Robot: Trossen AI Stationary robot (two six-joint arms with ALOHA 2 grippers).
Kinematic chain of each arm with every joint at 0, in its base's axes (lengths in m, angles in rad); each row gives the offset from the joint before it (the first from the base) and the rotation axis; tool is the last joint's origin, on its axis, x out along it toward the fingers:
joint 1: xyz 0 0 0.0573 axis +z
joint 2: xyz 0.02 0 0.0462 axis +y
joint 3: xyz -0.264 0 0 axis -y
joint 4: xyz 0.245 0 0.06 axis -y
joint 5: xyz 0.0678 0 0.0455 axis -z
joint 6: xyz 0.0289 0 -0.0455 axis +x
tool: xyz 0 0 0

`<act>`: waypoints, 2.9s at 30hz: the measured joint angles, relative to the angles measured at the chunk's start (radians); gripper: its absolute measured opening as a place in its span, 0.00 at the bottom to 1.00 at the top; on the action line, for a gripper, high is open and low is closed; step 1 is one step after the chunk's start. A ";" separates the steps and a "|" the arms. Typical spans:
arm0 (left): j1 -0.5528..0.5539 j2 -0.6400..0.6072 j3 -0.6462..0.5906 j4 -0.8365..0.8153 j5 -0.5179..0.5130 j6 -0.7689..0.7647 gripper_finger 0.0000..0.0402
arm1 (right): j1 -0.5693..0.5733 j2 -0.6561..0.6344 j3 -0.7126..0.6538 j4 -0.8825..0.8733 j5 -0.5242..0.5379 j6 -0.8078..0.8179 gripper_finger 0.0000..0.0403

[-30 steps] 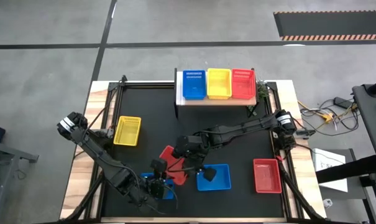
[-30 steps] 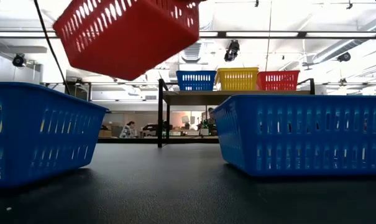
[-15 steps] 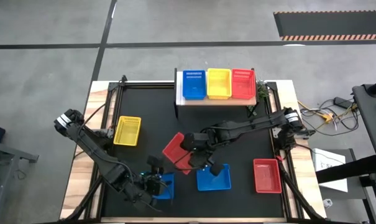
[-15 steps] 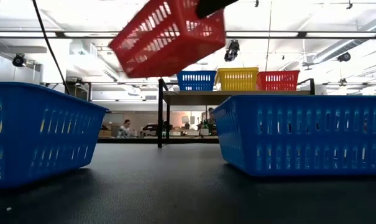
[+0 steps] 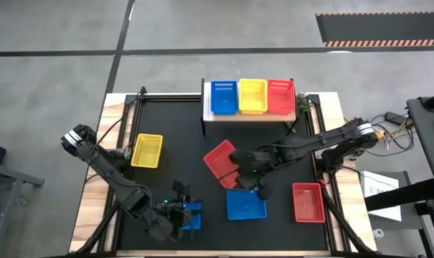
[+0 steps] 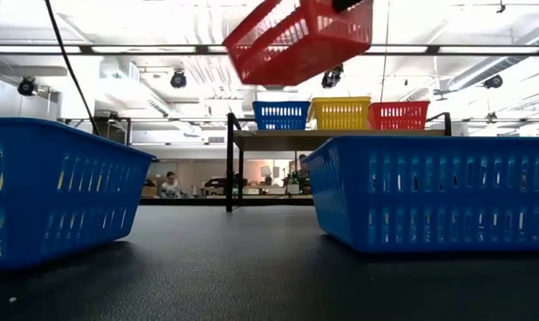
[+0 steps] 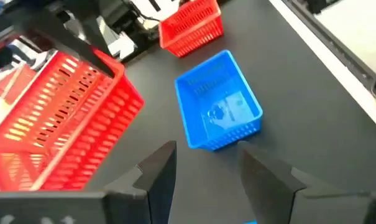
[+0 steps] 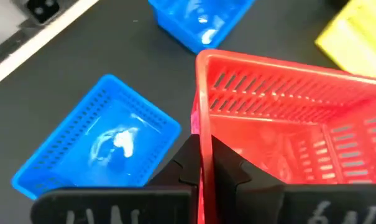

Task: Stack baskets on shelf by color
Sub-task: Stack the left red bin on top of the red bin on the shelf

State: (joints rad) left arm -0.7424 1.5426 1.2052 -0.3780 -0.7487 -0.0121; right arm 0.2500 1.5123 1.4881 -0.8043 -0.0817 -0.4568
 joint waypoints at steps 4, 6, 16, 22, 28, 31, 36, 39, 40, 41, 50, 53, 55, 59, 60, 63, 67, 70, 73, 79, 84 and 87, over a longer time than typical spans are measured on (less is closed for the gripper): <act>0.001 -0.008 -0.004 0.028 -0.021 0.030 0.39 | 0.001 -0.102 -0.078 0.015 0.093 0.032 0.02; 0.001 -0.008 -0.004 0.065 -0.025 0.087 0.39 | -0.004 -0.156 -0.110 0.033 0.137 0.038 0.02; 0.003 -0.059 -0.046 0.220 -0.028 0.262 0.39 | -0.154 -0.410 -0.172 0.047 0.248 0.064 0.02; 0.013 -0.074 -0.056 0.246 -0.028 0.274 0.39 | -0.405 -0.486 -0.175 -0.027 0.212 0.062 0.02; 0.016 -0.075 -0.056 0.247 -0.028 0.281 0.39 | -0.698 -0.494 -0.189 -0.084 0.032 0.043 0.02; 0.016 -0.075 -0.056 0.248 -0.028 0.281 0.39 | -0.809 -0.494 -0.199 -0.085 -0.026 0.010 0.02; 0.016 -0.075 -0.056 0.249 -0.028 0.280 0.39 | -0.931 -0.492 -0.221 -0.120 -0.091 -0.034 0.02; 0.016 -0.075 -0.061 0.248 -0.028 0.281 0.39 | -0.977 -0.491 -0.259 -0.119 -0.118 -0.067 0.02; 0.016 -0.075 -0.062 0.249 -0.028 0.281 0.39 | -0.990 -0.489 -0.273 -0.118 -0.123 -0.082 0.02; 0.016 -0.075 -0.064 0.249 -0.028 0.281 0.39 | -1.001 -0.488 -0.287 -0.117 -0.129 -0.092 0.02; 0.016 -0.075 -0.067 0.251 -0.027 0.280 0.39 | -1.032 -0.481 -0.383 -0.069 -0.132 -0.146 0.04; 0.016 -0.075 -0.067 0.251 -0.027 0.280 0.39 | -1.032 -0.482 -0.396 -0.068 -0.132 -0.164 0.08; 0.016 -0.075 -0.067 0.251 -0.027 0.280 0.39 | -1.032 -0.482 -0.397 -0.070 -0.131 -0.173 0.12; 0.016 -0.075 -0.067 0.273 -0.027 0.280 0.39 | -1.033 -0.482 -0.383 -0.092 -0.126 -0.186 0.23; 0.016 -0.075 -0.067 0.275 -0.027 0.276 0.39 | -1.033 -0.482 -0.372 -0.106 -0.122 -0.187 0.25; 0.016 -0.075 -0.067 0.275 -0.027 0.250 0.39 | -1.032 -0.482 -0.331 -0.155 -0.102 -0.190 0.32; 0.016 -0.075 -0.067 0.276 -0.027 0.247 0.39 | -1.032 -0.483 -0.276 -0.185 -0.095 -0.182 0.39; 0.016 -0.075 -0.067 0.280 -0.027 0.247 0.39 | -1.032 -0.483 -0.241 -0.203 -0.075 -0.171 0.41; 0.016 -0.075 -0.067 0.284 -0.027 0.247 0.39 | -1.032 -0.483 -0.211 -0.244 -0.075 -0.169 0.39; 0.017 -0.075 -0.068 0.284 -0.027 0.259 0.39 | -1.031 -0.482 -0.190 -0.255 -0.078 -0.139 0.26; 0.025 -0.075 -0.069 0.285 -0.026 0.262 0.39 | -1.031 -0.465 -0.209 -0.219 -0.186 -0.106 0.12; 0.028 -0.075 -0.072 0.290 -0.026 0.261 0.39 | -1.031 -0.447 -0.231 -0.196 -0.242 -0.111 0.04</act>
State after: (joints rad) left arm -0.7143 1.4673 1.1333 -0.0881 -0.7750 0.2490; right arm -0.7811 1.0649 1.2570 -1.0002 -0.3233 -0.5678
